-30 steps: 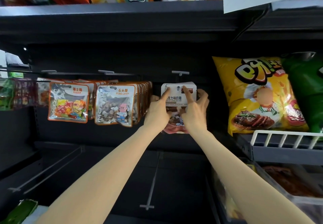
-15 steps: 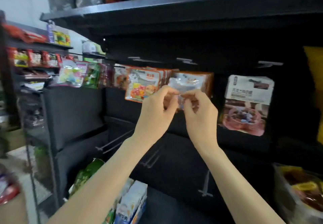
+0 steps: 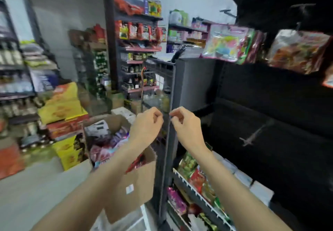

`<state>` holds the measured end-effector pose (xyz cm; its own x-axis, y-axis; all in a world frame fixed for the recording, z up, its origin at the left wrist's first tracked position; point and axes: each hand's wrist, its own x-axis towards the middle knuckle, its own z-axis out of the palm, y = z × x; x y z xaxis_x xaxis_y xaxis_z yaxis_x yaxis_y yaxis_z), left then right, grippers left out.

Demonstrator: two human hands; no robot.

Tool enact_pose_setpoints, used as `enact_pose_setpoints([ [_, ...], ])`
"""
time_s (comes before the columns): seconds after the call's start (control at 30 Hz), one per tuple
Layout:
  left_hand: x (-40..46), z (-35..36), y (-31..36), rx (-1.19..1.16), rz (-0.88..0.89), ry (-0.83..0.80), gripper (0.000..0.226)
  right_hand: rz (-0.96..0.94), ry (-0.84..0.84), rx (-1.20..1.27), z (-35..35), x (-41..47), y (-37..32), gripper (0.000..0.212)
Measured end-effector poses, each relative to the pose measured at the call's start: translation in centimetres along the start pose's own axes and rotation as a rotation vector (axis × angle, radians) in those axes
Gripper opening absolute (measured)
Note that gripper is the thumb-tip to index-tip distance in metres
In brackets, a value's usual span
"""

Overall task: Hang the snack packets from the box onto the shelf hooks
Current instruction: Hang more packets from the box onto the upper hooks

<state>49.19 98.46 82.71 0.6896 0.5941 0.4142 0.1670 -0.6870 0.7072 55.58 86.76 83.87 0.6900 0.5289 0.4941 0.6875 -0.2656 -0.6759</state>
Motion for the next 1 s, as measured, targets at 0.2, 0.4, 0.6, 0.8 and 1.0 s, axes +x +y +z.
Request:
enact_pose_setpoints([
  [0.2, 2.4, -3.8, -15.5, 0.087, -0.312, -0.05, 0.015, 0.104, -0.285, 0.02, 16.6, 3.5, 0.7, 0.02],
  [0.4, 7.3, -3.1, -27.0, 0.137, -0.596, -0.116, 0.027, 0.211, -0.537, 0.011, 30.1, 8.2, 4.7, 0.028],
  [0.6, 13.6, -0.3, -36.8, 0.11, -0.863, -0.083, 0.029, 0.3, -0.71, 0.004, 40.4, 13.5, 9.1, 0.03],
  [0.8, 18.5, 1.4, -43.2, -0.094, -1.12, 0.041, 0.043, 0.282, -0.804, 0.004, 47.2, 18.0, 11.9, 0.066],
  [1.0, 19.3, 2.5, -46.2, -0.279, -1.142, 0.14, 0.062, 0.282, -0.741, 0.208, 51.2, 19.6, 13.0, 0.038],
])
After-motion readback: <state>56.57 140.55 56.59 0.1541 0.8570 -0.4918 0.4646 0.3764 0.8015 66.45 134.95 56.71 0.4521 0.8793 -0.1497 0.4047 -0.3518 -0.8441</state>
